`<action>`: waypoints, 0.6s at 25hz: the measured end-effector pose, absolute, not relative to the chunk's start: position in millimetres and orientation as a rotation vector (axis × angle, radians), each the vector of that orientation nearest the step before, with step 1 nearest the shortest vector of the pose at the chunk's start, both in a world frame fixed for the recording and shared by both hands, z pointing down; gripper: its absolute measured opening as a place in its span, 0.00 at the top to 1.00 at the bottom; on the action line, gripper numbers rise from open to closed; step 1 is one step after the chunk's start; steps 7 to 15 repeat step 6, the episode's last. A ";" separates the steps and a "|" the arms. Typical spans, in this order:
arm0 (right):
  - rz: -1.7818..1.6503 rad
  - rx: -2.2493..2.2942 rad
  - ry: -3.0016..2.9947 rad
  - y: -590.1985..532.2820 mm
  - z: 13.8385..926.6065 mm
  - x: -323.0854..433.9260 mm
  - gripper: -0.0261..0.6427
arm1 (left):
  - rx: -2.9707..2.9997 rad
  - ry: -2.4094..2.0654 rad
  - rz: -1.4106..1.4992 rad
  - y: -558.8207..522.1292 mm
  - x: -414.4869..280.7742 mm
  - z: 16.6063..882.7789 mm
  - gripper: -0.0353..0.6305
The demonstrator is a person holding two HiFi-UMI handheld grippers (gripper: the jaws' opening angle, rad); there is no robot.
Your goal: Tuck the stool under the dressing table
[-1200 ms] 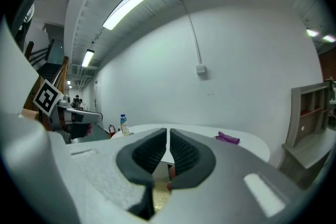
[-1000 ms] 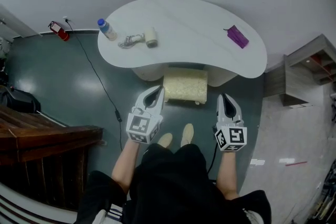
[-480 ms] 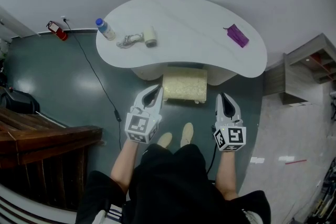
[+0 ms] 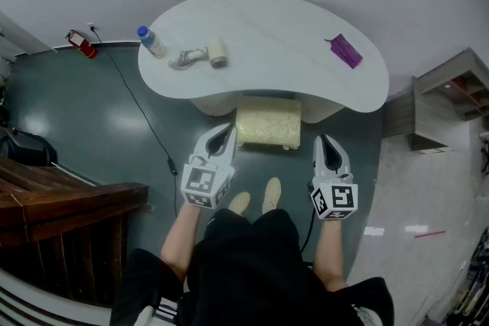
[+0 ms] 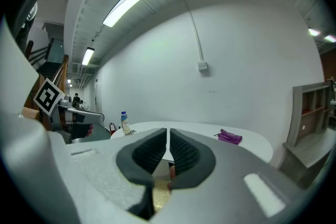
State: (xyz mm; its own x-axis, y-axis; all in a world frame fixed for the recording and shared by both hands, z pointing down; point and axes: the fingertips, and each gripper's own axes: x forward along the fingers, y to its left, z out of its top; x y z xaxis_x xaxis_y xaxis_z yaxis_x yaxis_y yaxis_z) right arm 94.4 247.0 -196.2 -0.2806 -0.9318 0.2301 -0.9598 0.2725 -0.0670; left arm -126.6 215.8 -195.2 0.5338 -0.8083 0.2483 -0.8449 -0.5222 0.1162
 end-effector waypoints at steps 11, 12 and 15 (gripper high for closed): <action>0.294 1.785 -2.387 245.6 -195.1 93.3 0.93 | 2.558 -1.395 0.237 215.0 -125.3 -196.7 0.94; 0.294 1.785 -2.387 245.6 -195.1 93.3 0.93 | 2.558 -1.395 0.237 215.0 -125.3 -196.7 0.94; 0.294 1.785 -2.387 245.6 -195.1 93.3 0.93 | 2.558 -1.395 0.237 215.0 -125.3 -196.7 0.94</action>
